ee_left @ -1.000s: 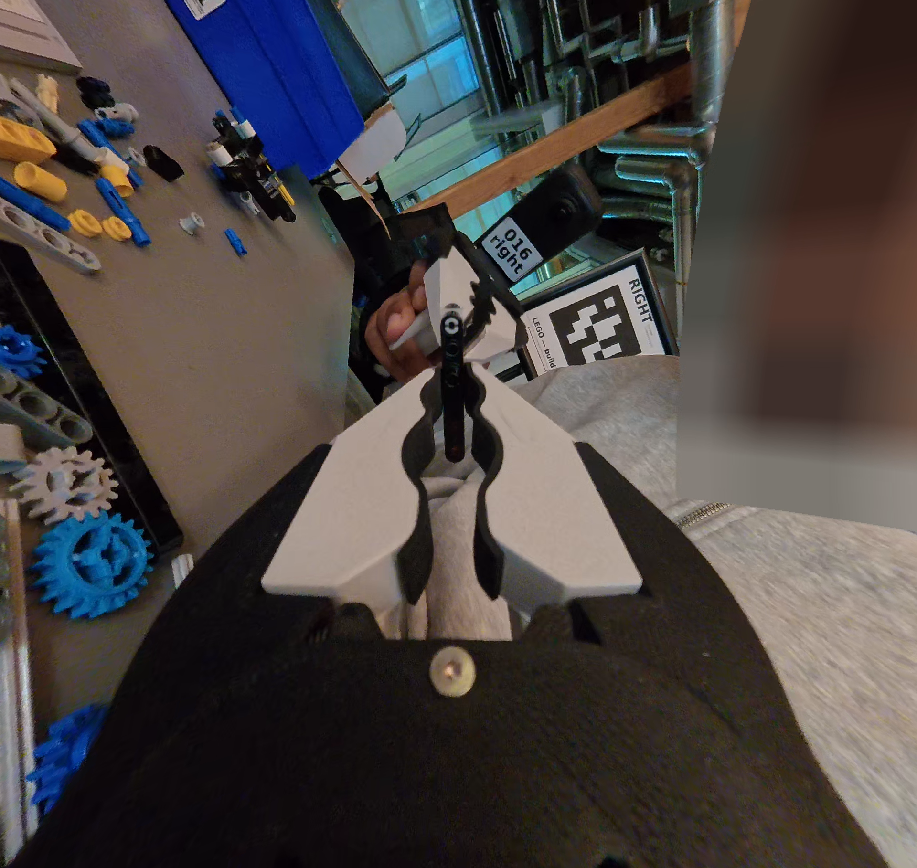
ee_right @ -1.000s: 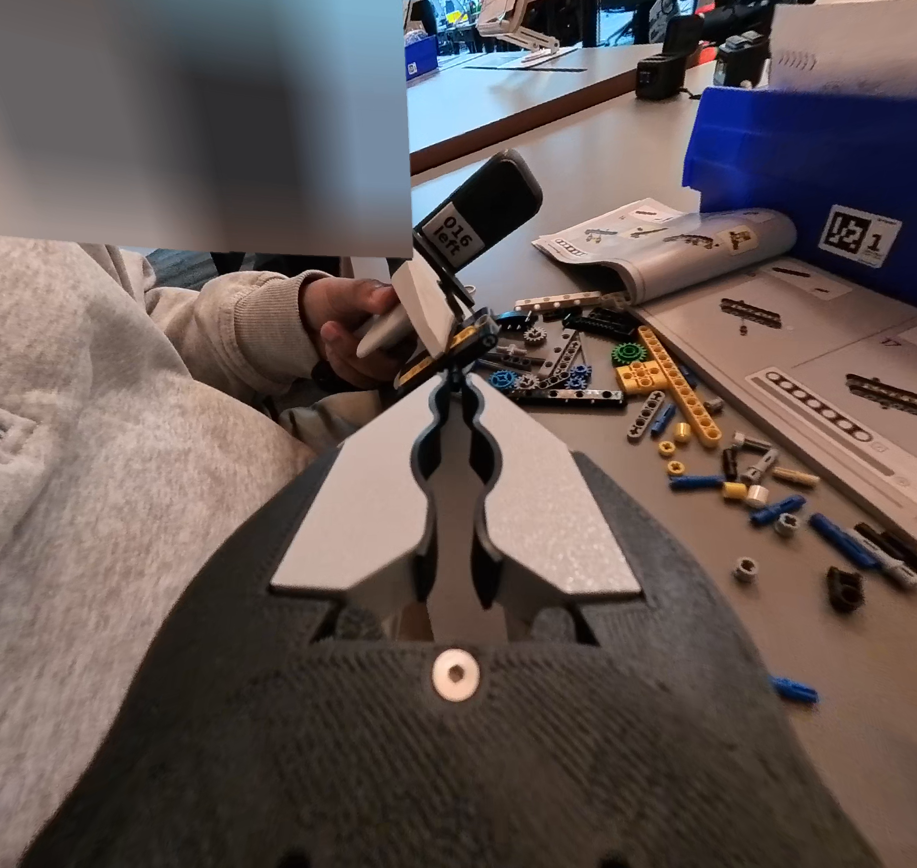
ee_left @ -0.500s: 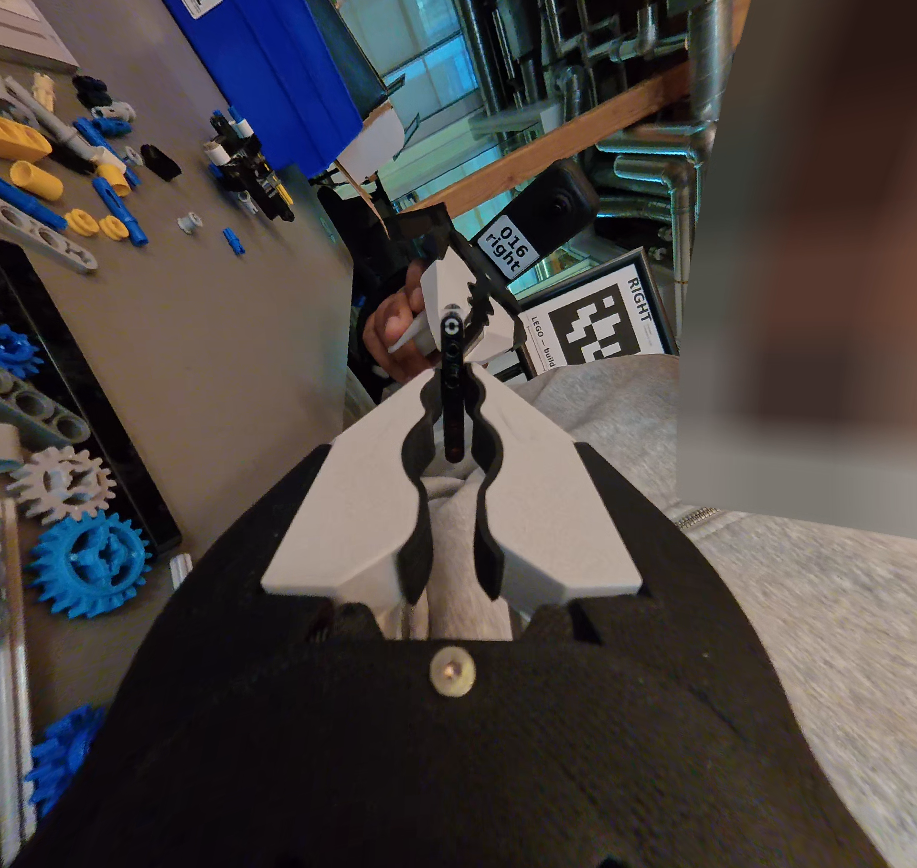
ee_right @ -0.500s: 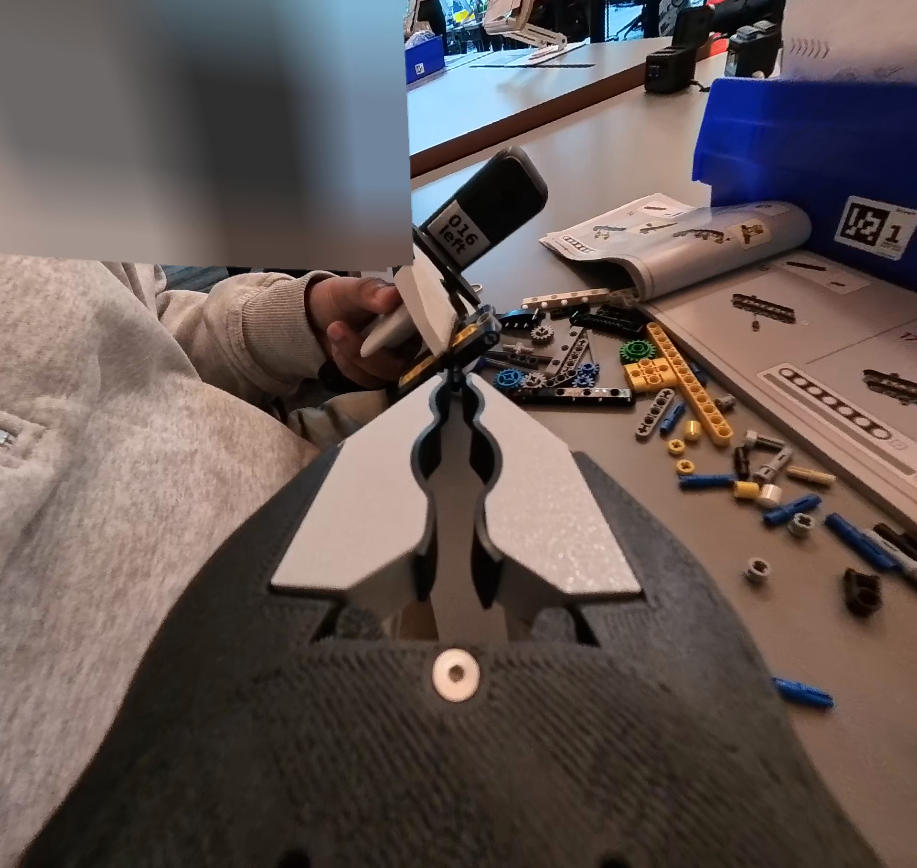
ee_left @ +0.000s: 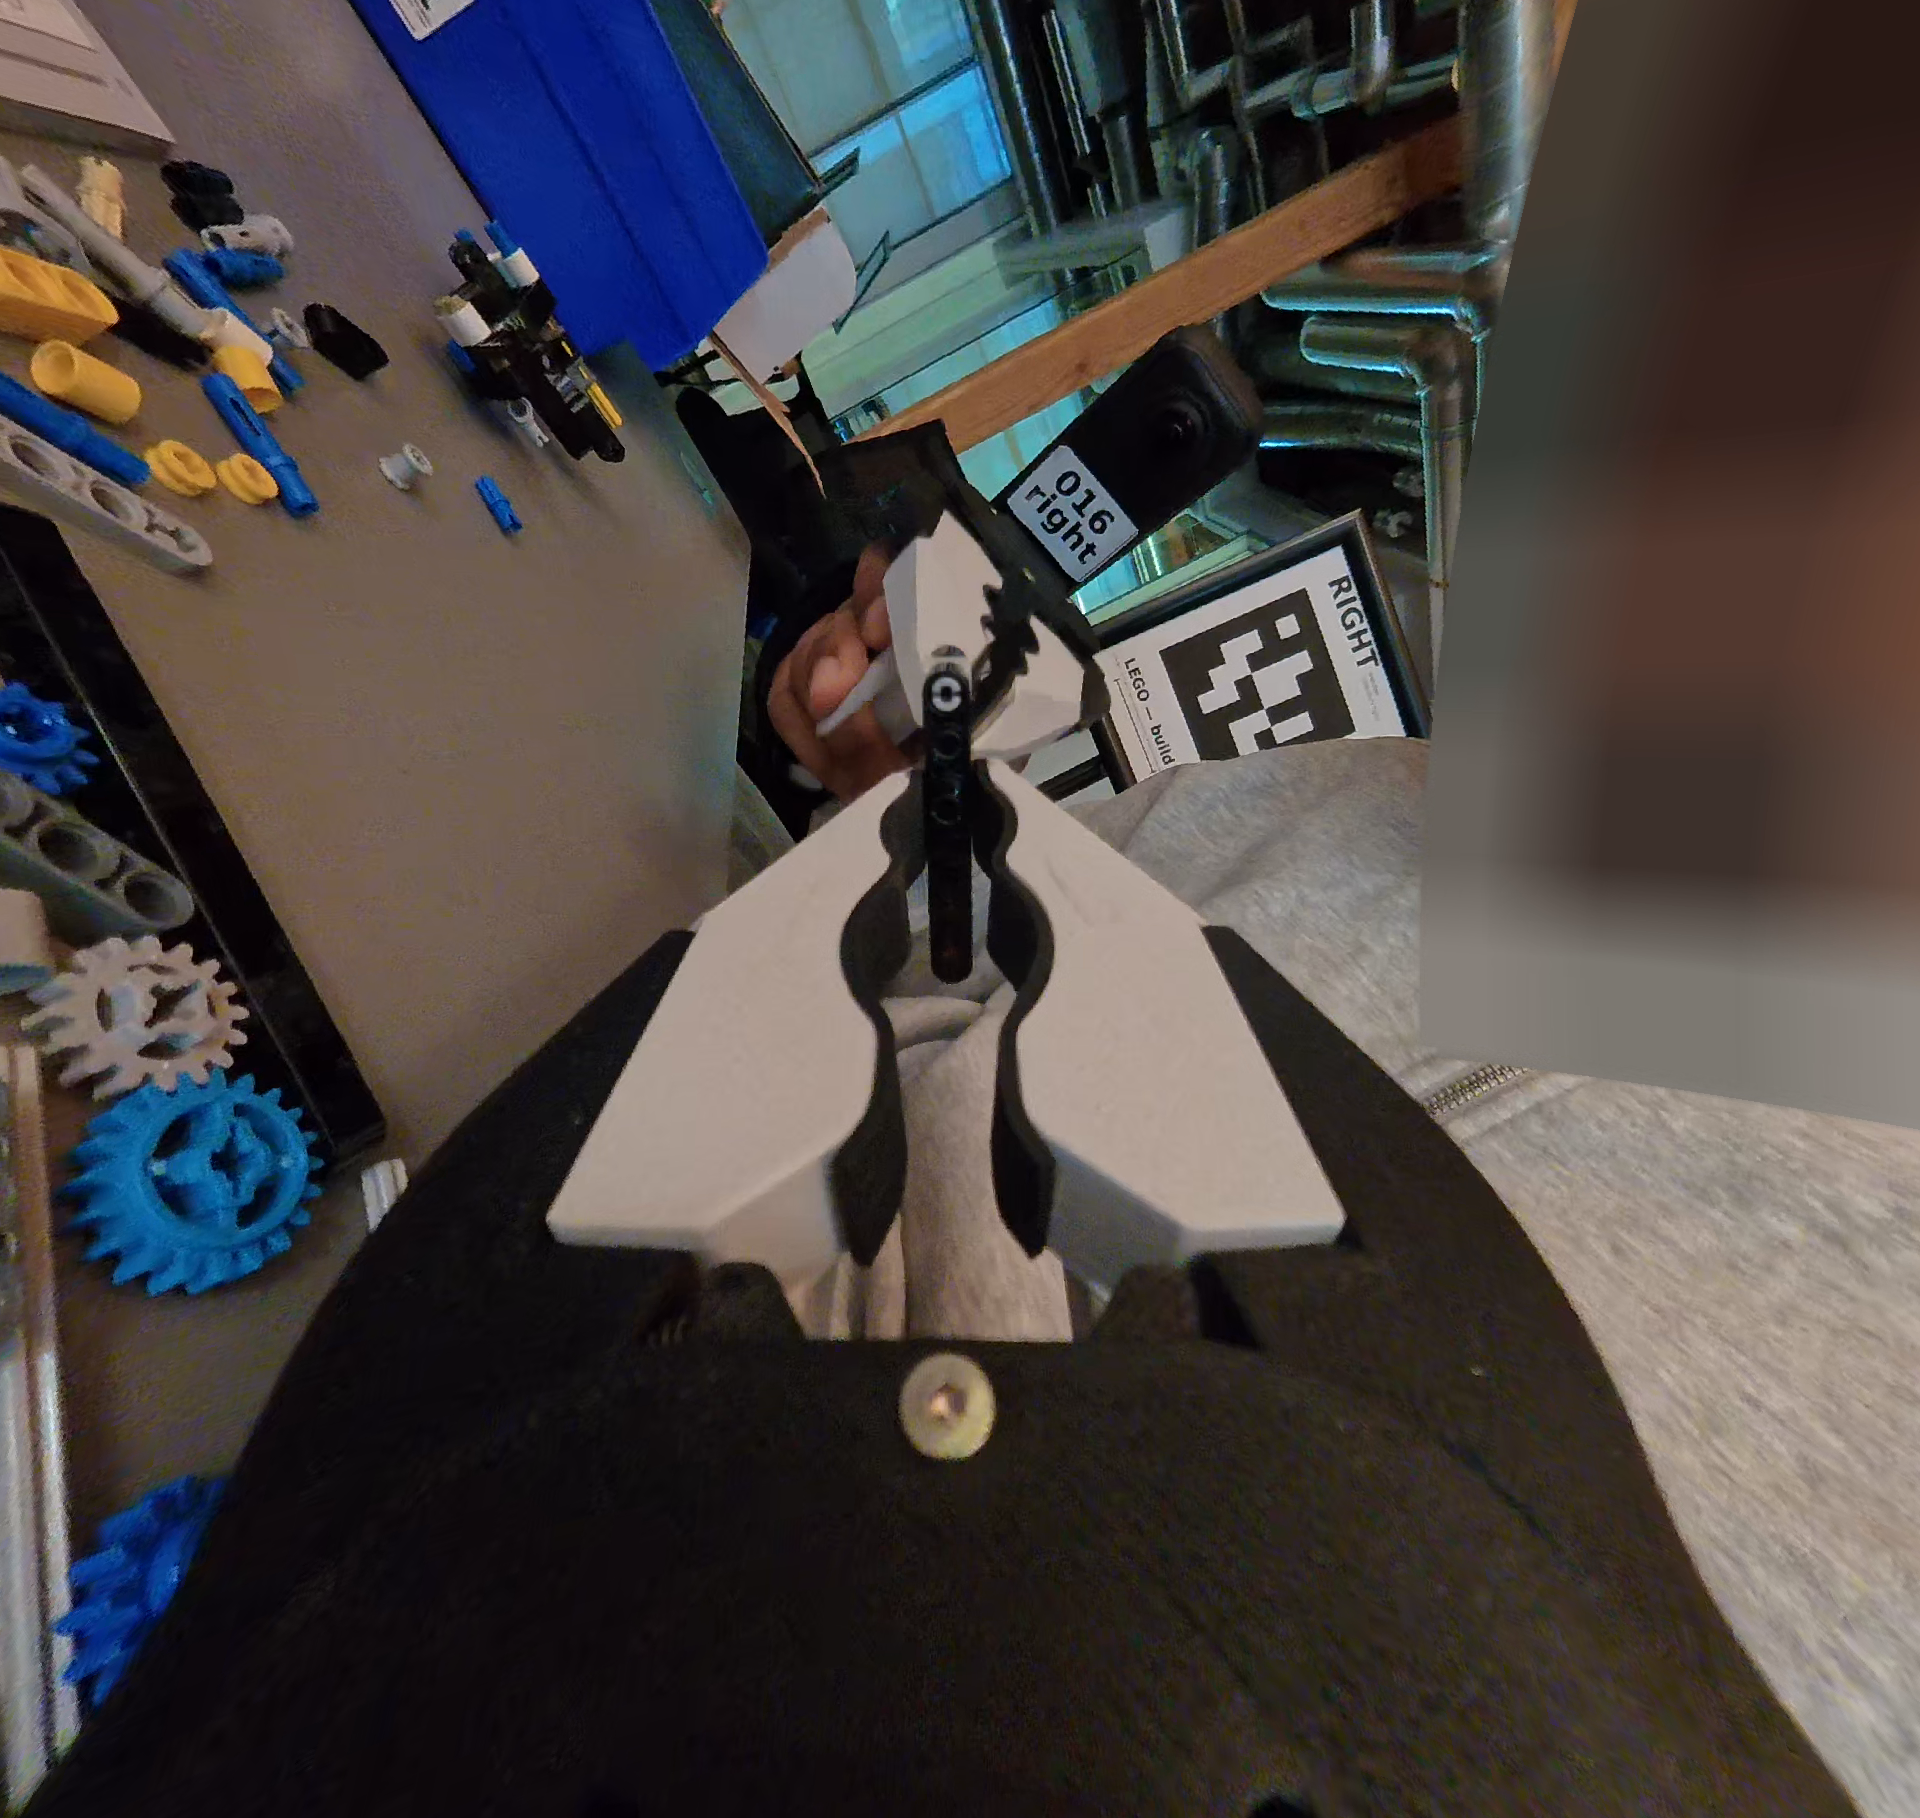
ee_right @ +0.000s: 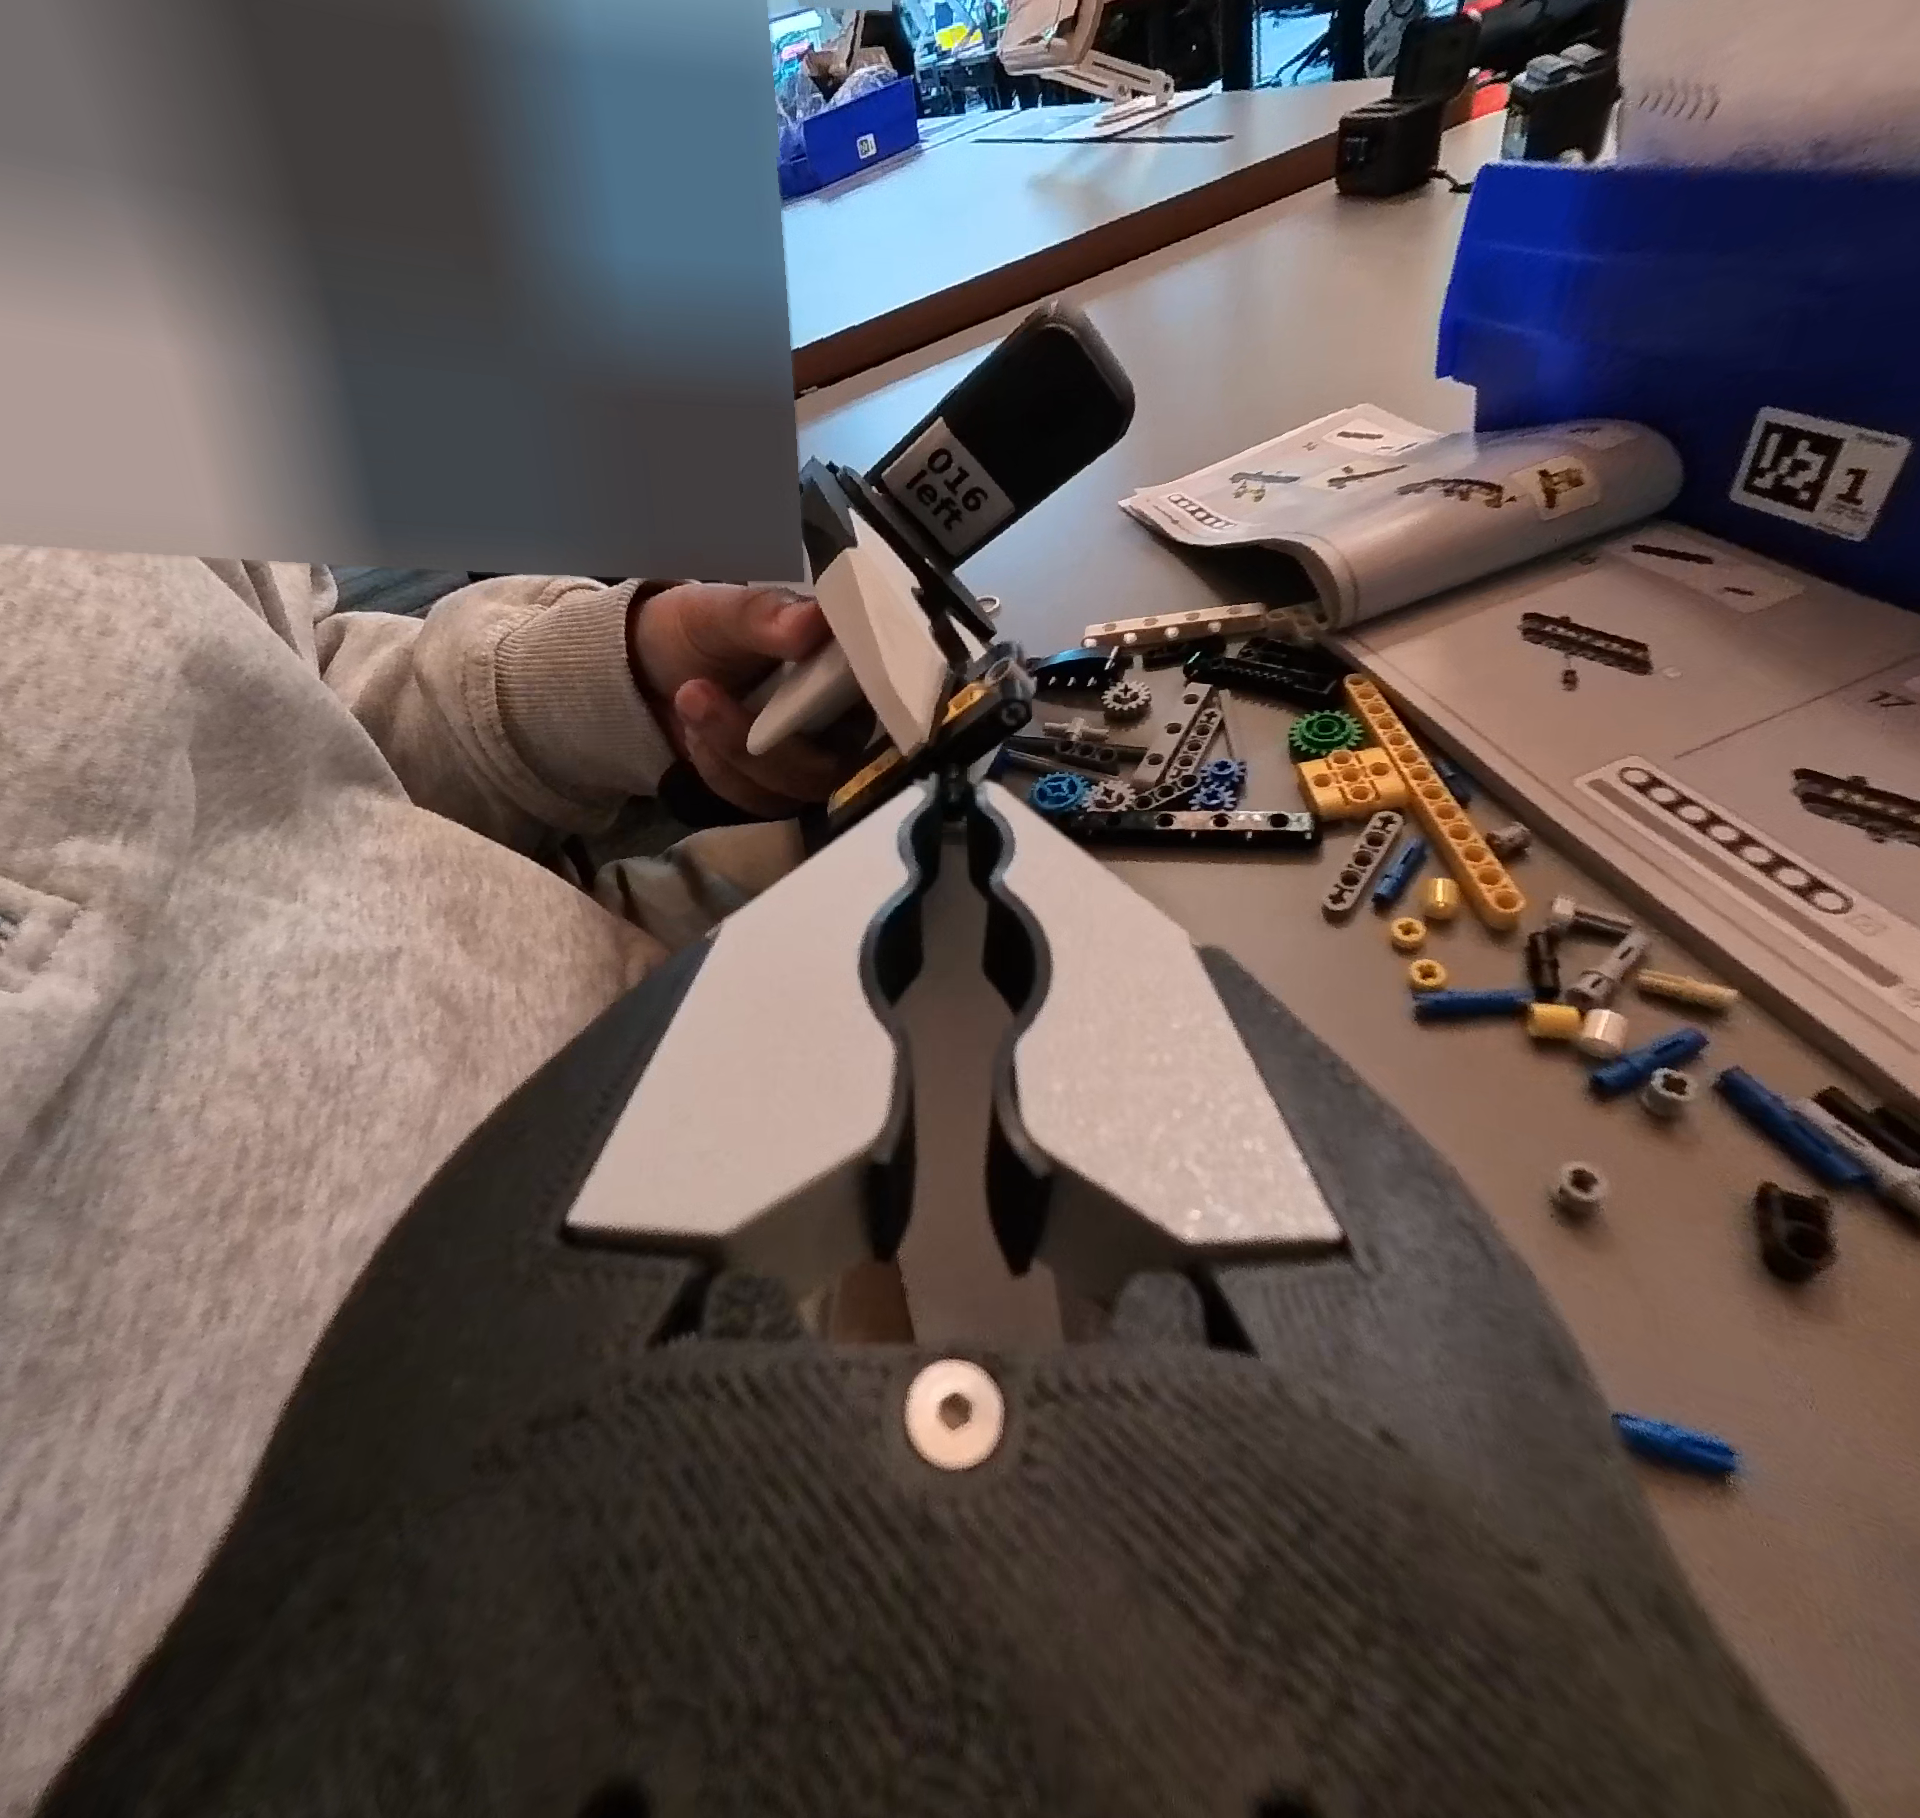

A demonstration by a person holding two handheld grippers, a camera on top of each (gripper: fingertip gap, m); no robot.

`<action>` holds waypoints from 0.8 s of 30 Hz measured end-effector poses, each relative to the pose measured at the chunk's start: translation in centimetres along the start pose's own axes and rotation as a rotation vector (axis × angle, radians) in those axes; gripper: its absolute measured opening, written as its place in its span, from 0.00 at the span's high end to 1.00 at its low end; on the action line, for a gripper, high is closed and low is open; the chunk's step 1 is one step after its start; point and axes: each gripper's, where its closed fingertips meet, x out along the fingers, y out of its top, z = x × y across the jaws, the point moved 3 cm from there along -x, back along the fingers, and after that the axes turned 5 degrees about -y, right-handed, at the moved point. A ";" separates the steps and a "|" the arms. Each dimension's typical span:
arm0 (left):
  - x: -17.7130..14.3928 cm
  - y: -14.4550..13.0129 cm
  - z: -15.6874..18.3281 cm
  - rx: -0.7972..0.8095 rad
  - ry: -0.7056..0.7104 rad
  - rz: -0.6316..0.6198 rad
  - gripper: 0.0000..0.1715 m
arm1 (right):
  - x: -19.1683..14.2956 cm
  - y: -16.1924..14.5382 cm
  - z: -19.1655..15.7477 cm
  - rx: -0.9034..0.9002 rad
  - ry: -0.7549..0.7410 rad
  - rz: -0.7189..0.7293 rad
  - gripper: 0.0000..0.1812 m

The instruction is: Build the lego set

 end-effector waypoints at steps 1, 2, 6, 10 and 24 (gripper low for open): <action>0.0 -0.1 0.0 0.001 0.002 -0.004 0.95 | -0.1 0.1 0.0 0.002 0.001 0.005 0.99; 0.1 -0.1 0.0 0.001 0.005 -0.007 0.95 | -0.1 0.1 0.0 0.006 0.002 0.009 0.99; 0.1 -0.1 -0.1 0.000 0.006 -0.009 0.95 | 0.1 -0.1 -0.1 0.006 0.009 -0.003 0.99; 0.1 -0.2 0.0 -0.006 -0.001 -0.014 0.95 | 0.1 -0.1 -0.2 0.003 0.011 -0.005 0.99; 0.1 -0.3 -0.1 0.011 0.027 -0.031 0.96 | 0.2 -0.3 -0.2 0.069 0.041 -0.005 0.99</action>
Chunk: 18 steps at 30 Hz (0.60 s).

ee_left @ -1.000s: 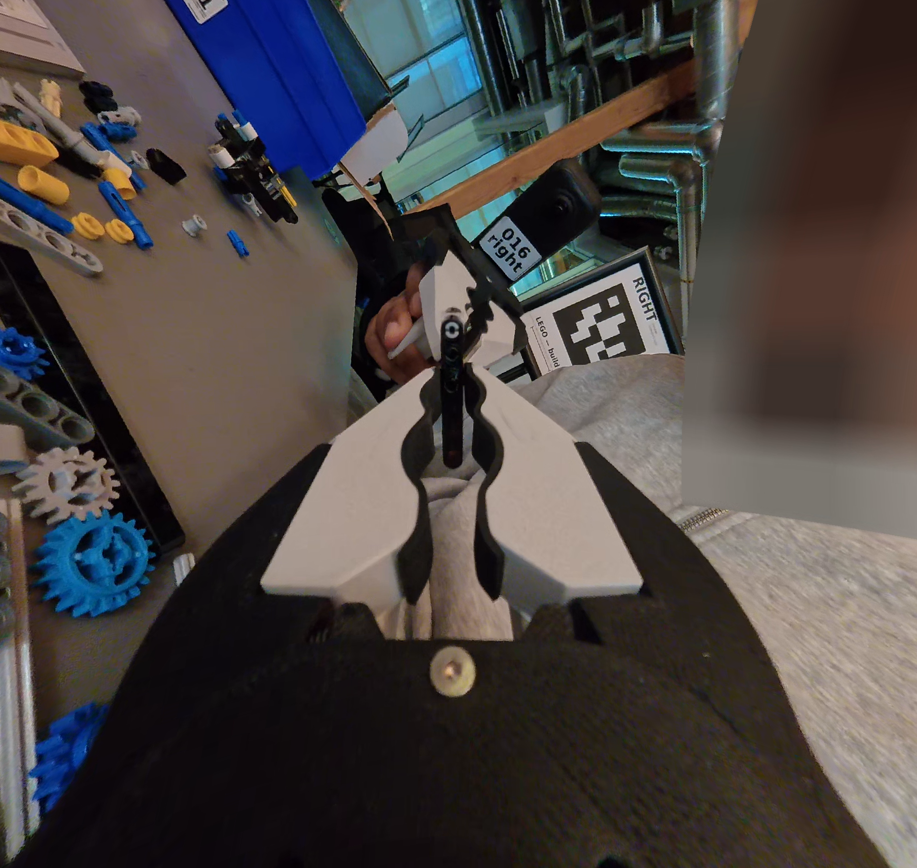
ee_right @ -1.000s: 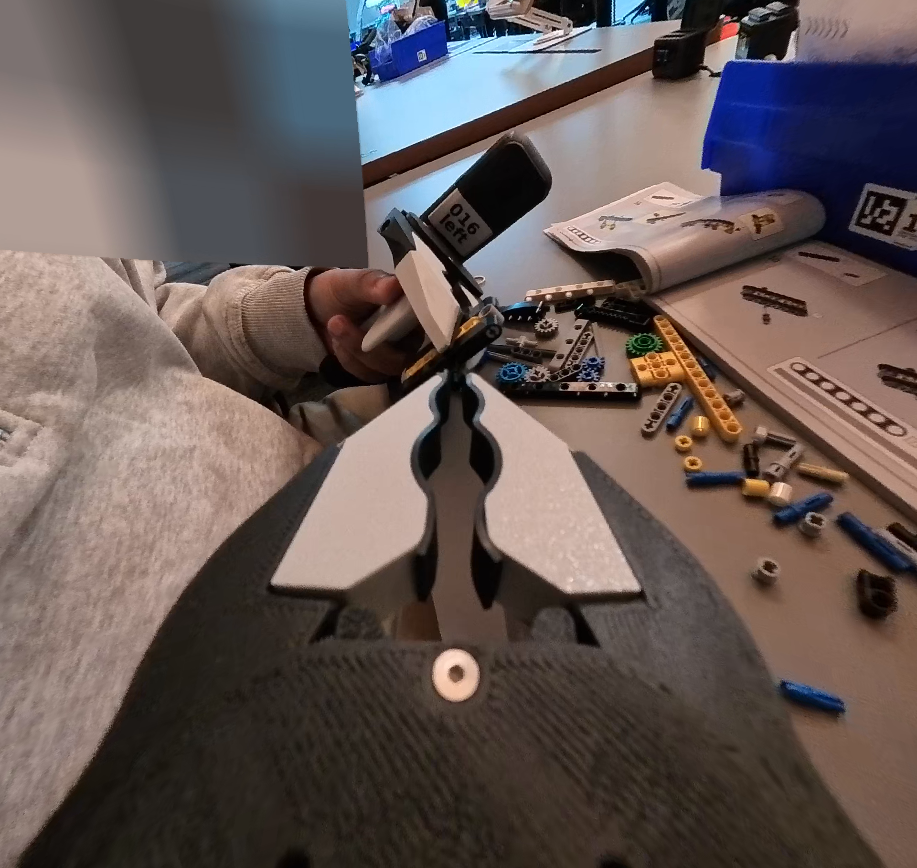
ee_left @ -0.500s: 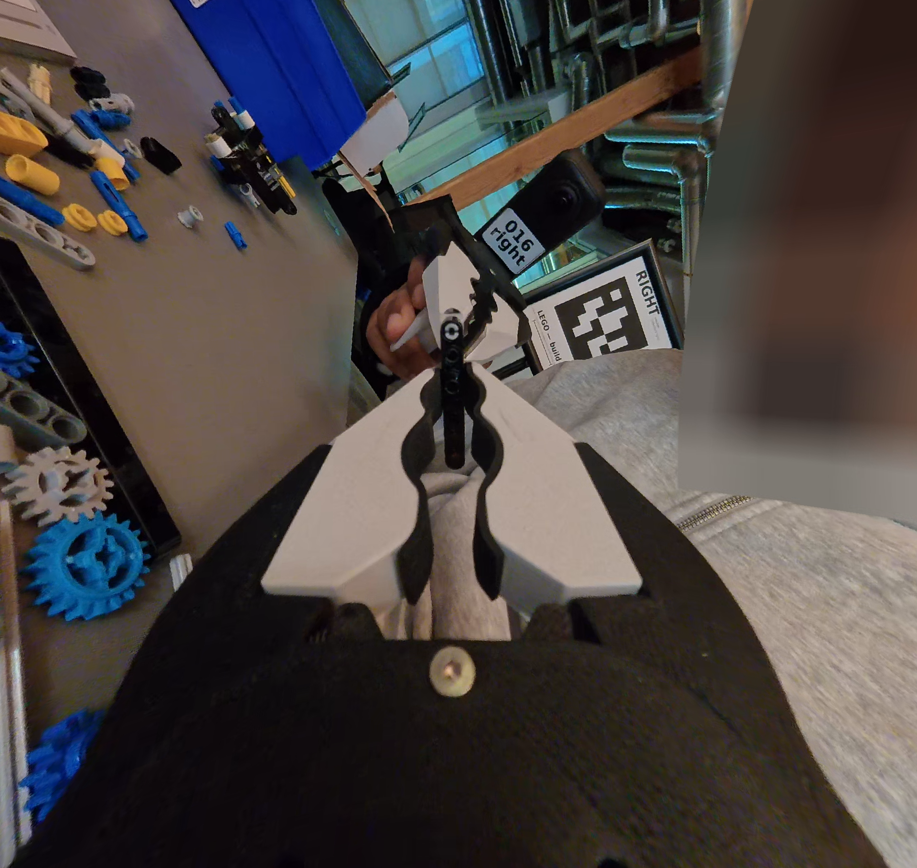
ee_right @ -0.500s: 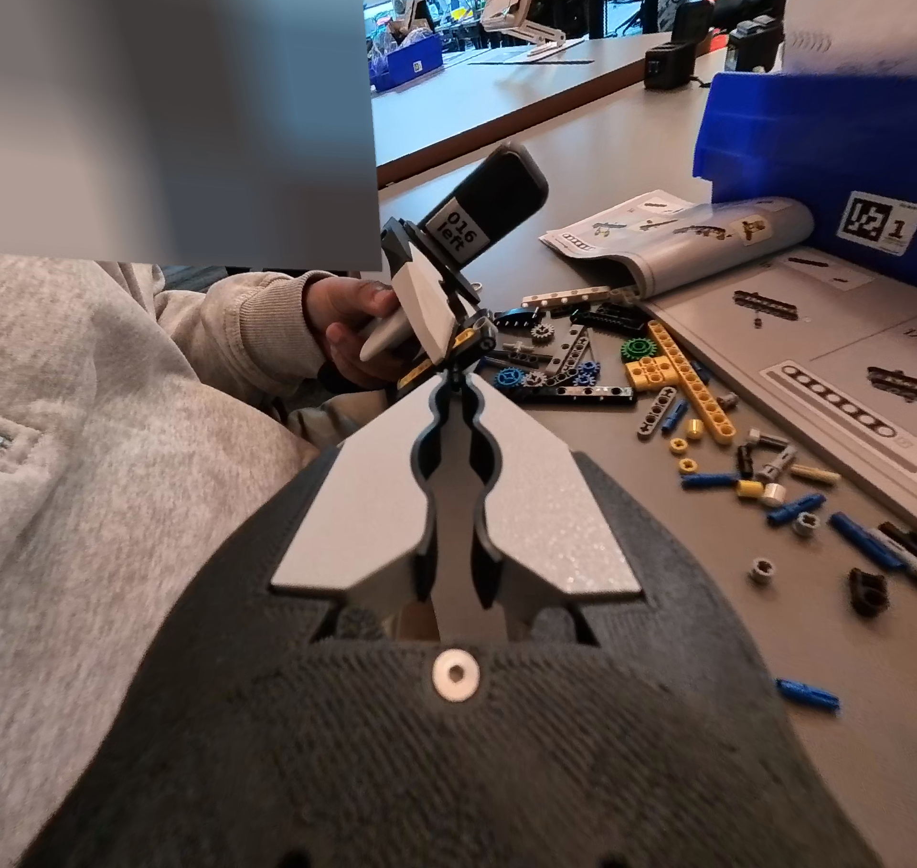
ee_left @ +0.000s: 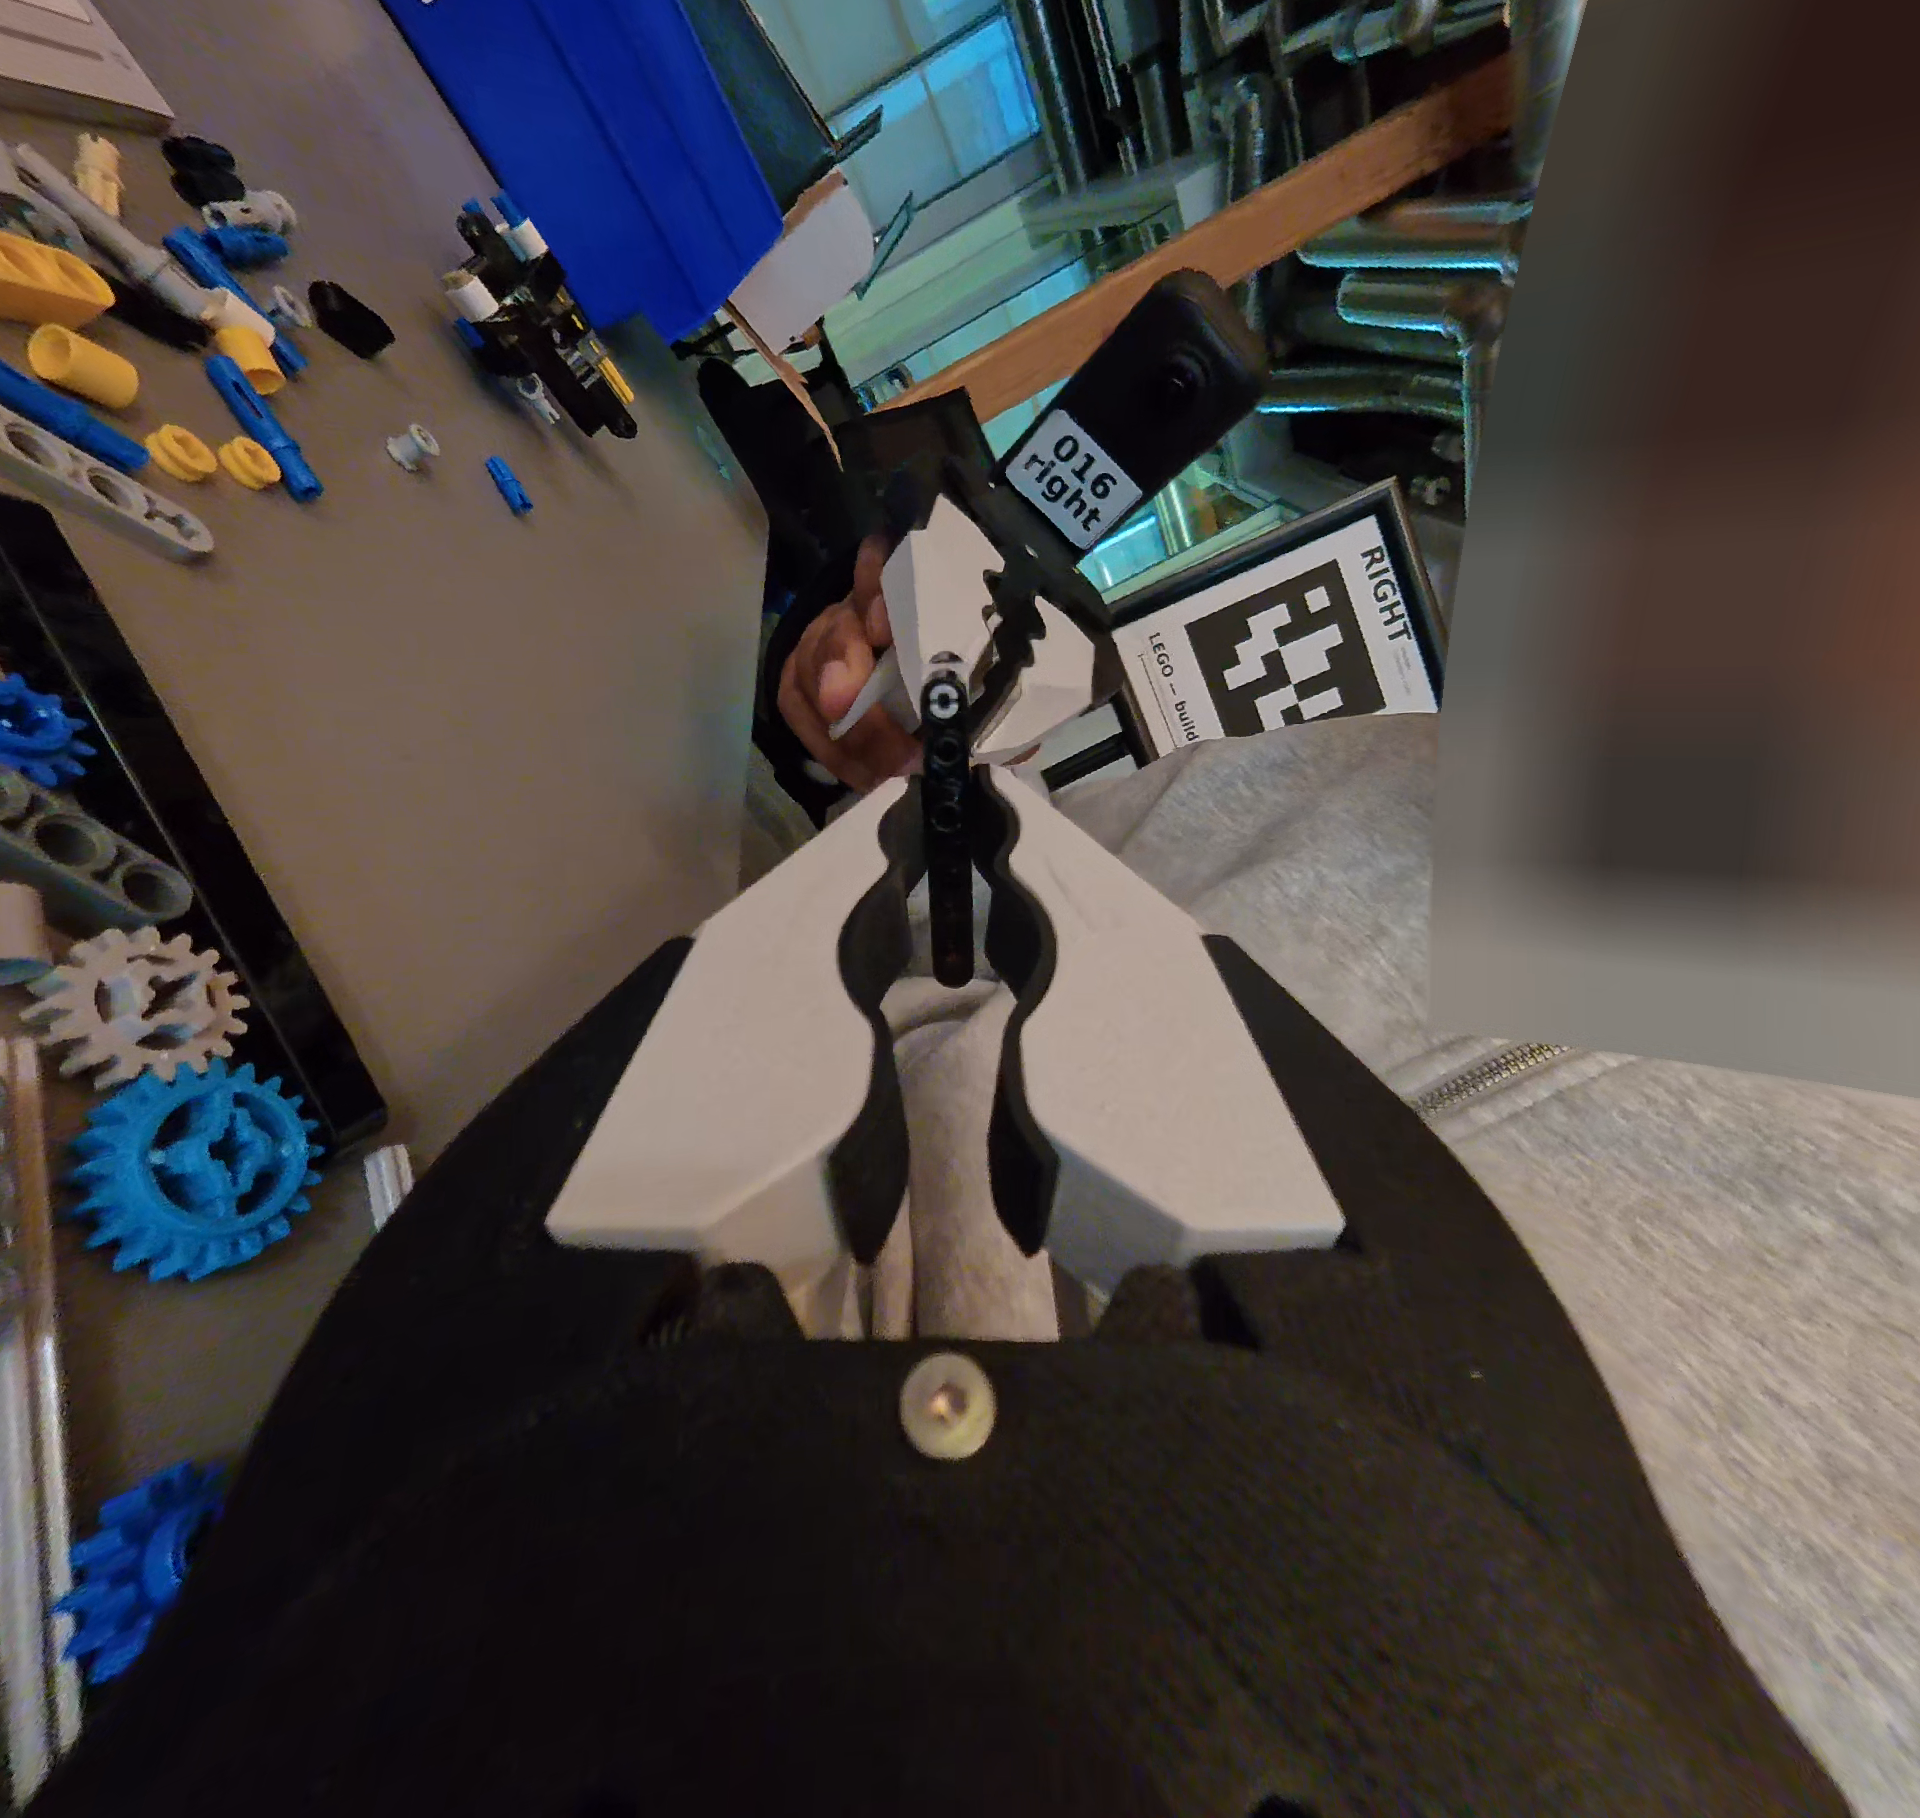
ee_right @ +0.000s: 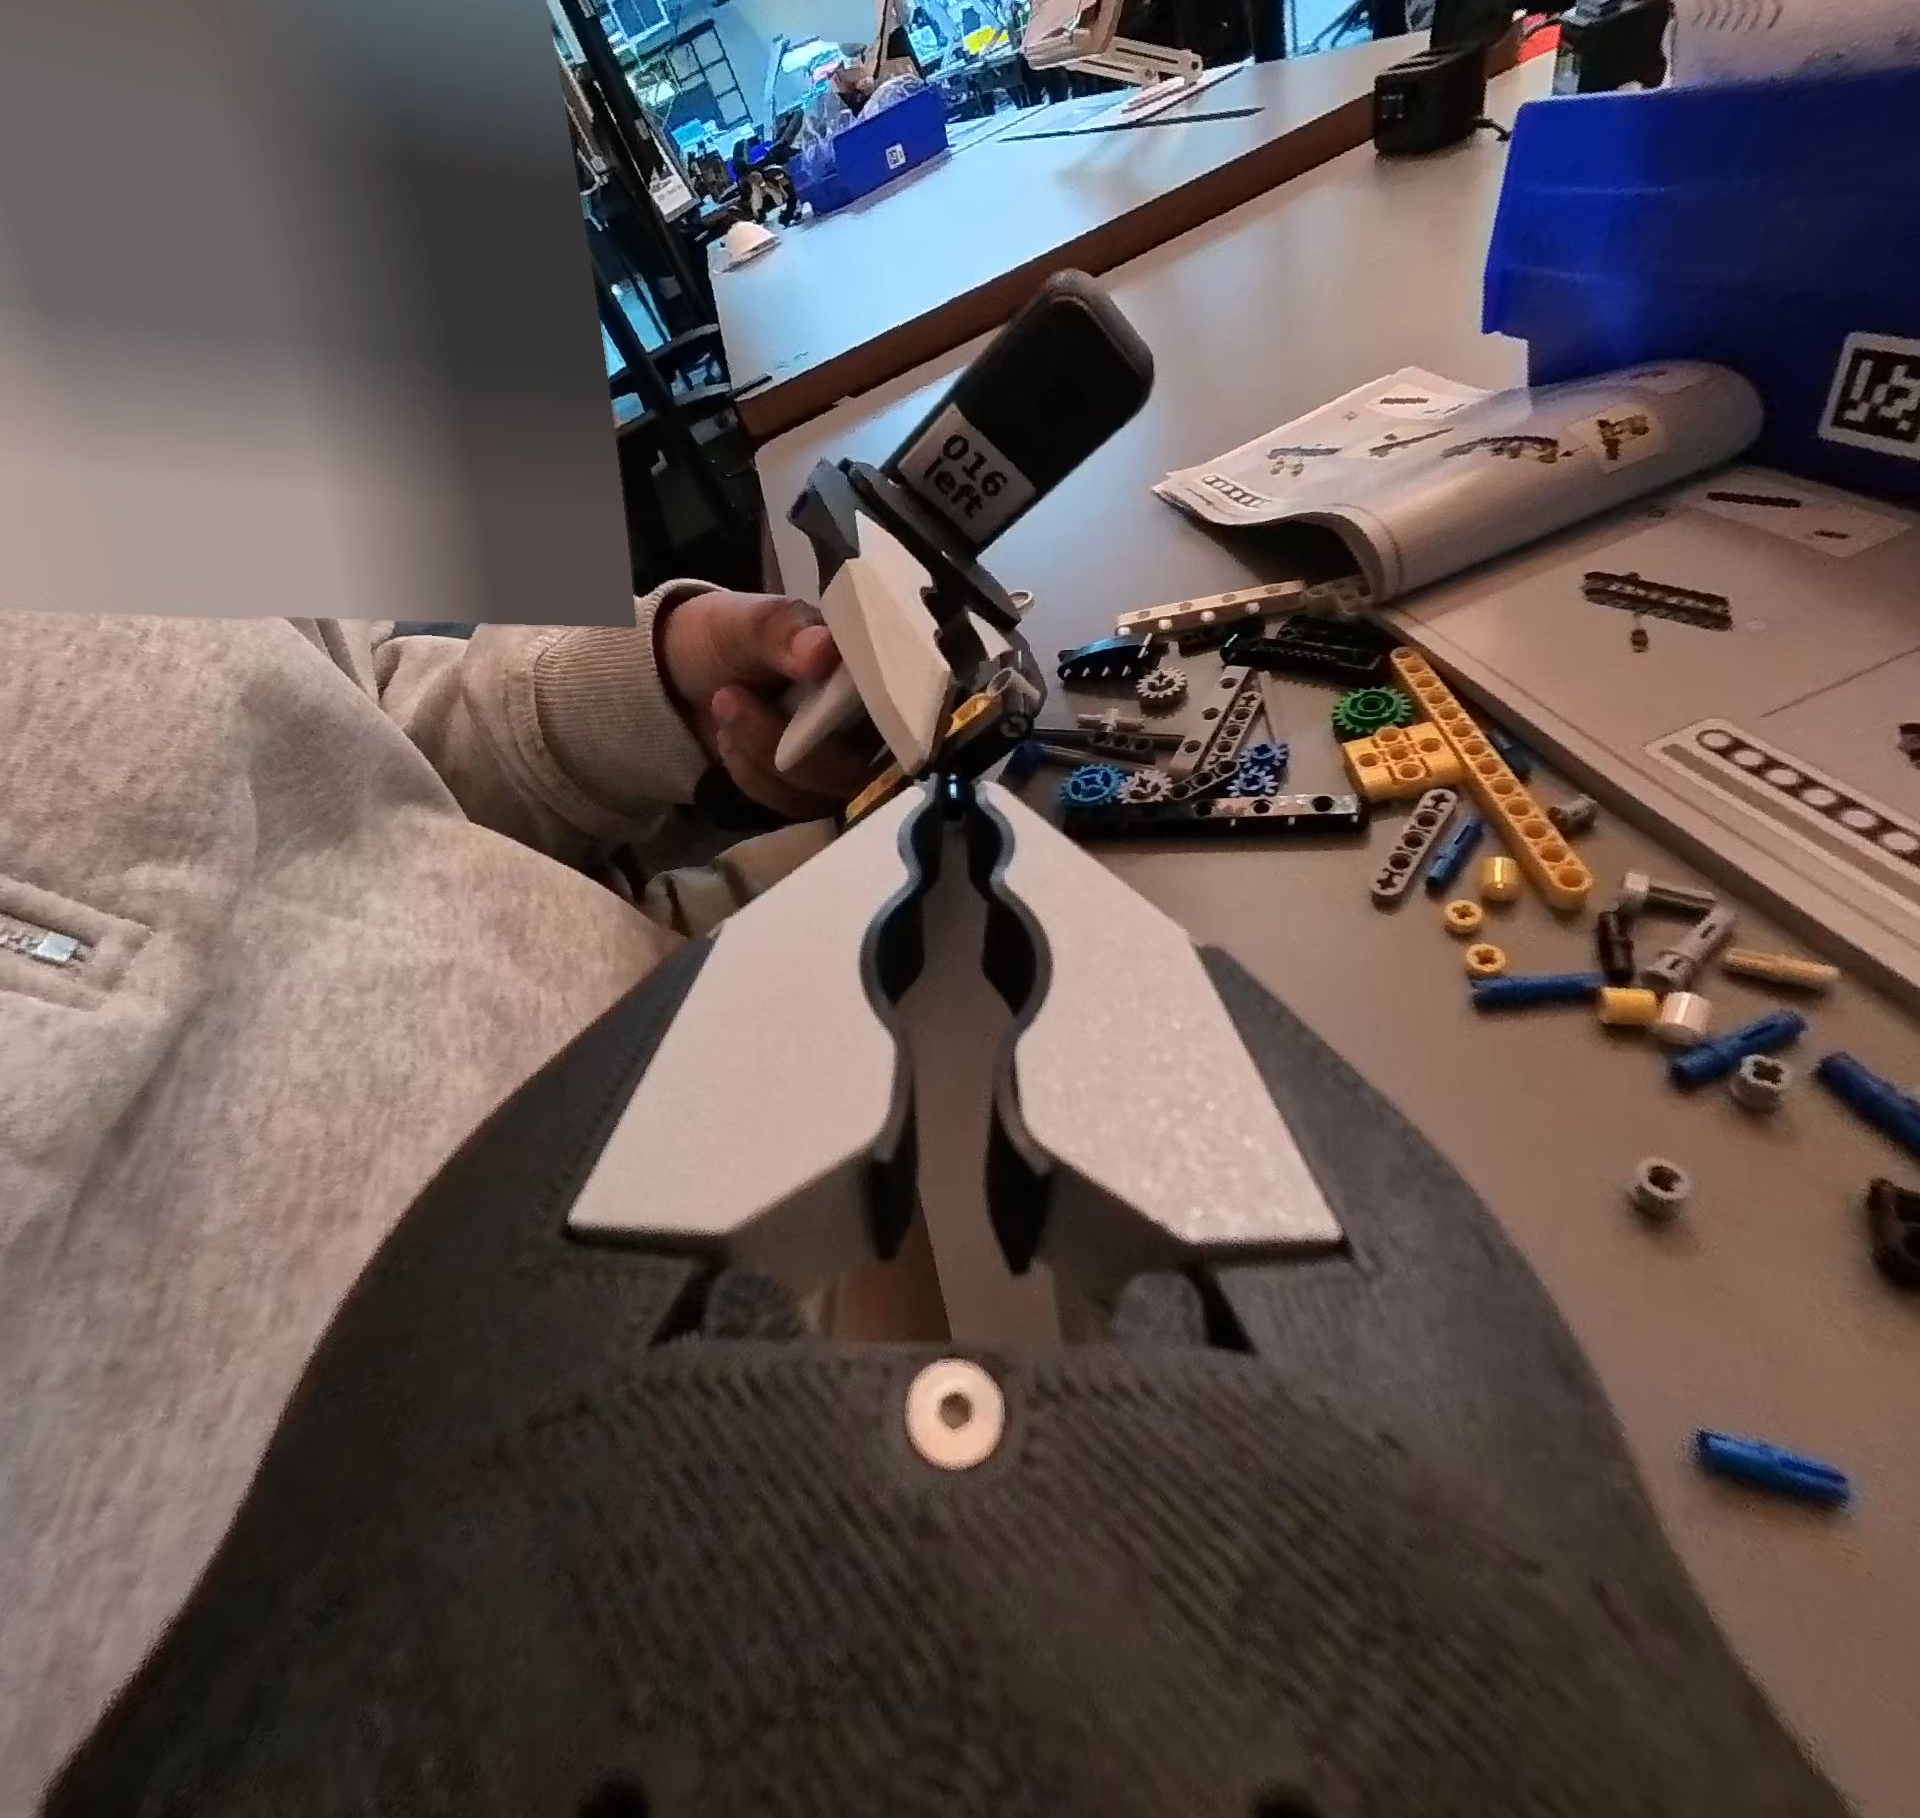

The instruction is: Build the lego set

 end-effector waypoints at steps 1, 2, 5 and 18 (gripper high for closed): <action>0.0 0.0 0.0 -0.004 -0.002 0.000 0.96 | 0.0 0.0 0.0 -0.002 0.002 -0.003 0.99; 0.1 0.0 -0.1 -0.010 -0.008 0.005 0.96 | -0.1 -0.1 0.0 -0.006 0.002 -0.003 0.99; 0.1 0.0 0.0 -0.022 -0.023 0.010 0.96 | -0.1 0.0 0.0 -0.015 0.003 0.004 0.99; -0.3 0.5 -0.1 -0.015 -0.014 0.052 0.96 | 0.3 -0.1 0.5 0.136 0.000 0.048 0.99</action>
